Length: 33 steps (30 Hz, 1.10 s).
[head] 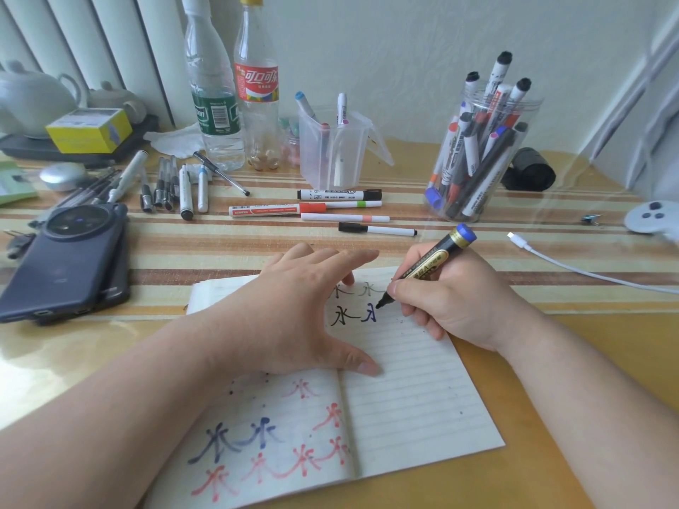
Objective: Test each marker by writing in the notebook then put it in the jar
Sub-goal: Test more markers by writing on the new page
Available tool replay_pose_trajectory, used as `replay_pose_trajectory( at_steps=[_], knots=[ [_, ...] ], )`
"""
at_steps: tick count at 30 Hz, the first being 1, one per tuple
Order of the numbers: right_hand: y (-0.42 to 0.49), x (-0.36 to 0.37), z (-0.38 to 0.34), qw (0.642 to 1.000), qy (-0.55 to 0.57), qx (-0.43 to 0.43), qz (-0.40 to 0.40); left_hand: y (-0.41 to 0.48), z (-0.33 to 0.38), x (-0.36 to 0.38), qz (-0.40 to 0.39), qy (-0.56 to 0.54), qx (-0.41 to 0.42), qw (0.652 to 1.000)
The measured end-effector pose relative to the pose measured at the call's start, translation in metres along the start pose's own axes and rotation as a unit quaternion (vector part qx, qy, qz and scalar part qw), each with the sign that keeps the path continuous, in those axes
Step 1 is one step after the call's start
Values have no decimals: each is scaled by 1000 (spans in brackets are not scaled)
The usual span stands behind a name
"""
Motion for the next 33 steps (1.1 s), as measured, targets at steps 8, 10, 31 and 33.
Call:
replay_pose_trajectory(
  at_steps=[8, 10, 31, 33],
  knots=[
    [0, 2, 2, 1000, -3, 13, -8, 0, 1, -1, 5, -2, 2, 1000],
    [1, 0, 2, 1000, -10, 18, 0, 0, 1, -2, 7, -3, 3, 1000],
    [-3, 15, -13, 952, 286, -92, -54, -5, 12, -17, 102, -142, 48, 983],
    [-3, 14, -14, 951, 288, -100, -53, -5, 14, -16, 102, -142, 54, 983]
  ],
)
Point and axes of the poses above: each hand's wrist, its own y-axis towards the middle knuckle, its own x-axis out of the palm, z = x × y, the point moved 9 cm from there along y, towards the middle knuckle, and after that the axes turned 14 degrees about y, right-handed, at the moved point
